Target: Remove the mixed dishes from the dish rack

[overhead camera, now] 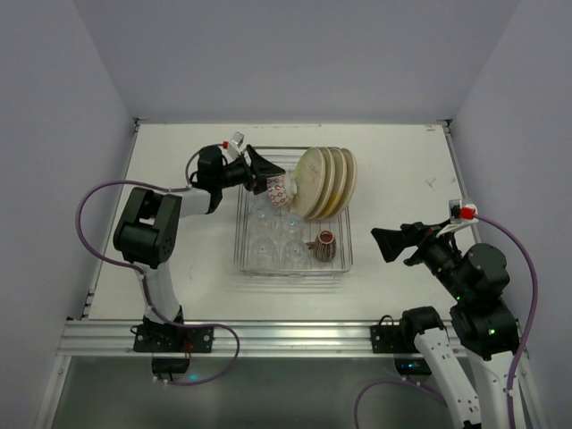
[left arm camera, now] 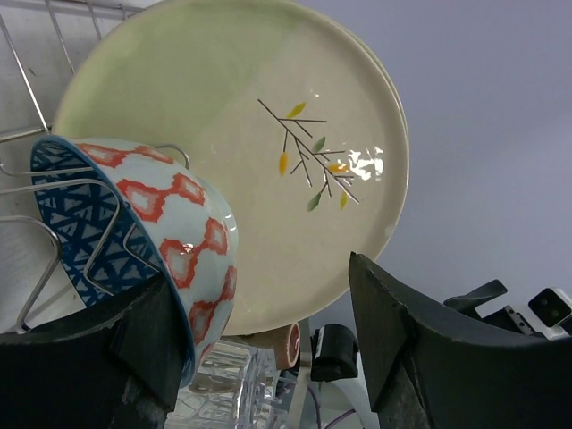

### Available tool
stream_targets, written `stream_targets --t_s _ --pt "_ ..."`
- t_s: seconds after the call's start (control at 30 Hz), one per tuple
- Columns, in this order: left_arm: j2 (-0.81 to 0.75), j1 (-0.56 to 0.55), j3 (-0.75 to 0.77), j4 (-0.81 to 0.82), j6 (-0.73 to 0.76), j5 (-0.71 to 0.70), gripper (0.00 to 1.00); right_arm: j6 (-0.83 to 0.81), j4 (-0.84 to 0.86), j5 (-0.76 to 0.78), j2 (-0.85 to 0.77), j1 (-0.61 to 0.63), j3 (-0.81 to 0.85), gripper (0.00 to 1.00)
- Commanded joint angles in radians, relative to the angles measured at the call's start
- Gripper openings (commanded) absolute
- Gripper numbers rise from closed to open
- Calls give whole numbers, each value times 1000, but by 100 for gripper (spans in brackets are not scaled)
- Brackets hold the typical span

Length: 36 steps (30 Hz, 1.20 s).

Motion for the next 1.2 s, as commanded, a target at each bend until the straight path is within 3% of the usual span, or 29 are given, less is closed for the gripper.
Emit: stream_targets --t_s 0.0,0.43,1.17 --pt "-20 -23 14 189 -71 87 69 -2 8 -25 -4 1 27 99" --pt "-43 -23 8 252 -109 88 61 -2 16 -28 1 1 18 99" --pt "-84 -23 -10 361 -171 50 62 -5 15 -25 1 1 15 99"
